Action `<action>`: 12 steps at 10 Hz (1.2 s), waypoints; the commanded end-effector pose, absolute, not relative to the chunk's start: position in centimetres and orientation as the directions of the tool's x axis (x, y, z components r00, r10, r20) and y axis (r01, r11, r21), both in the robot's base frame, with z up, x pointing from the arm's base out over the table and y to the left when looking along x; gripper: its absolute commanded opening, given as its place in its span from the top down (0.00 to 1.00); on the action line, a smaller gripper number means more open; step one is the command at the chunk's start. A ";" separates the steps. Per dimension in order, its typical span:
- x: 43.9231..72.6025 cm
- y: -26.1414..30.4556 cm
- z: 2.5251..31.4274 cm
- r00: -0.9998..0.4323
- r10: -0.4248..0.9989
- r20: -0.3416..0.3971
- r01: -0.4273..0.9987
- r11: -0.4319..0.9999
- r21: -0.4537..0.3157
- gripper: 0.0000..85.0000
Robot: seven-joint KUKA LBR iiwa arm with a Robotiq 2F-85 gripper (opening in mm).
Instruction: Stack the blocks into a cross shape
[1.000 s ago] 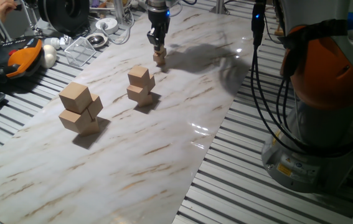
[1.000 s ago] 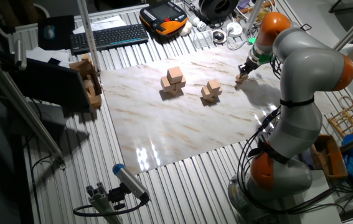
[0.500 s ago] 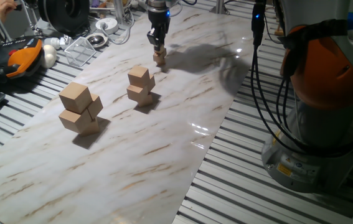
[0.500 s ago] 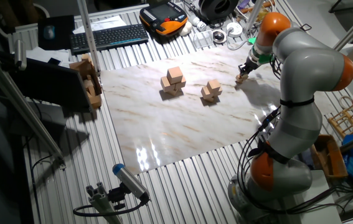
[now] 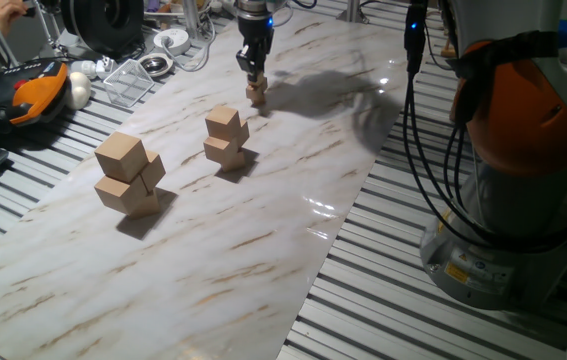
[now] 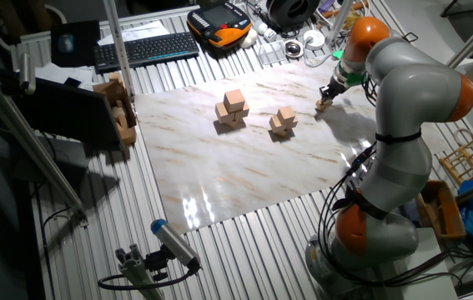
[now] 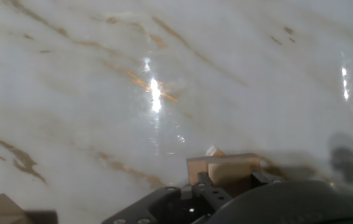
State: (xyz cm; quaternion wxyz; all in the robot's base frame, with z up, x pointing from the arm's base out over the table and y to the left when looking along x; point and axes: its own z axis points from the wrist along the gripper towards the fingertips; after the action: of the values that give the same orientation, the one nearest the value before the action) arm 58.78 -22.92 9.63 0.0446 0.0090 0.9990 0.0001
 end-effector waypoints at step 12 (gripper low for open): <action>60.0 -22.2 11.6 -0.997 0.016 -0.080 0.016 1.000 -0.008 0.60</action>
State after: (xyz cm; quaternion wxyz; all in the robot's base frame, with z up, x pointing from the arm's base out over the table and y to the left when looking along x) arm 60.02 -22.10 11.67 0.0391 0.0071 0.9992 -0.0040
